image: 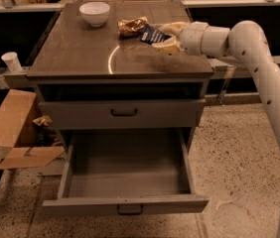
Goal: Pick rxbar blueberry from middle drawer and place on counter
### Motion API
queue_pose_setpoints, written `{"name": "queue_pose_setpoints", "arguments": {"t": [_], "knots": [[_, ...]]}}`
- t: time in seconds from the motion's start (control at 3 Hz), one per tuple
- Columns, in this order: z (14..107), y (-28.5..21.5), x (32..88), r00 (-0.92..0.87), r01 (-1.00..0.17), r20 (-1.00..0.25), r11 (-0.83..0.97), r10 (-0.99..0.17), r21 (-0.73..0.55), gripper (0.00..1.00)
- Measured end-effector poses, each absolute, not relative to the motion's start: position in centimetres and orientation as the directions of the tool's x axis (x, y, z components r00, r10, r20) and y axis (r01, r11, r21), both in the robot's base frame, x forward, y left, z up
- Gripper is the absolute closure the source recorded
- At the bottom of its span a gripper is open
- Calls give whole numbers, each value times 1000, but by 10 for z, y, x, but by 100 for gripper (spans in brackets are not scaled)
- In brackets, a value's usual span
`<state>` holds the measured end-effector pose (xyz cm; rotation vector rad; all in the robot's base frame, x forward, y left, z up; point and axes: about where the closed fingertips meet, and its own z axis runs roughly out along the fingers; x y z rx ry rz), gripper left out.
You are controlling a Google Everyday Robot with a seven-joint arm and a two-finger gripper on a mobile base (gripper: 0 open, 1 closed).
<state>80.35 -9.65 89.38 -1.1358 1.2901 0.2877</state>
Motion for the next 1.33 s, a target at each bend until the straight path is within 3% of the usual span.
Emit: {"name": "queue_pose_setpoints", "arguments": {"t": [0.33,1.33], "knots": [[889,-99,811,271,-745,-871,484,-409,-459,83],[866,-121,818,142,-778,-887,505,-439,-374,13]]}}
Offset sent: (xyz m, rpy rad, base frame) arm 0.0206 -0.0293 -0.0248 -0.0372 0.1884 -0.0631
